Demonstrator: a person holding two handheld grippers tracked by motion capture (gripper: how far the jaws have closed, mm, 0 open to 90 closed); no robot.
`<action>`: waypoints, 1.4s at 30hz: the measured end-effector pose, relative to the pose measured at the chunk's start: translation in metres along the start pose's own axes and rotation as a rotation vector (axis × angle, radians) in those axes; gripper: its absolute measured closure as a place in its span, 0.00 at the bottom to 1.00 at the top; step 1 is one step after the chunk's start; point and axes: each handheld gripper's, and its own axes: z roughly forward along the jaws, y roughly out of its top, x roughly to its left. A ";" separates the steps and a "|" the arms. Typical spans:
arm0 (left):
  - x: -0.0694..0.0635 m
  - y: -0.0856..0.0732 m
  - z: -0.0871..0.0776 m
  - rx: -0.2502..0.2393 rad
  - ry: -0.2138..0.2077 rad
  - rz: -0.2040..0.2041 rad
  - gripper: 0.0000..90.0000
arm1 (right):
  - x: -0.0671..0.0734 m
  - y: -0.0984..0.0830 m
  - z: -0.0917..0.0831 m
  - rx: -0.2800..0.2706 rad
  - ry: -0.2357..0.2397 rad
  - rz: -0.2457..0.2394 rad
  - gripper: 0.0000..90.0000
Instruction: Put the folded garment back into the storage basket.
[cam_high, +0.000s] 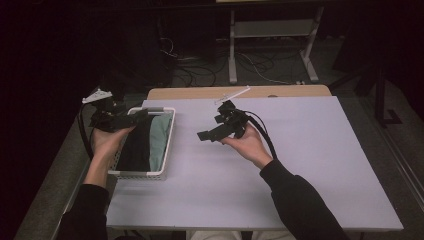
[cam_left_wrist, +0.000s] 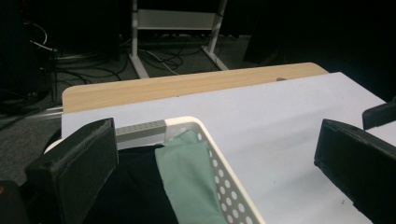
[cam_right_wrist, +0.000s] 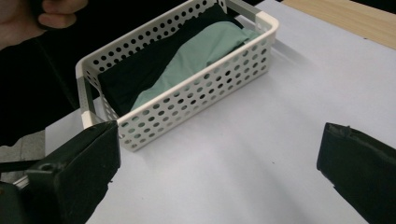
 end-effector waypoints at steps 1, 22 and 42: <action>-0.001 -0.001 -0.001 -0.001 -0.001 0.001 0.00 | -0.001 -0.001 -0.002 0.000 -0.003 -0.003 0.00; -0.010 -0.033 -0.010 -0.031 -0.019 0.003 0.00 | -0.022 -0.019 -0.033 -0.014 -0.033 0.023 0.00; -0.014 -0.072 -0.027 -0.078 -0.018 -0.010 0.00 | -0.038 -0.046 -0.050 -0.008 -0.060 0.032 0.00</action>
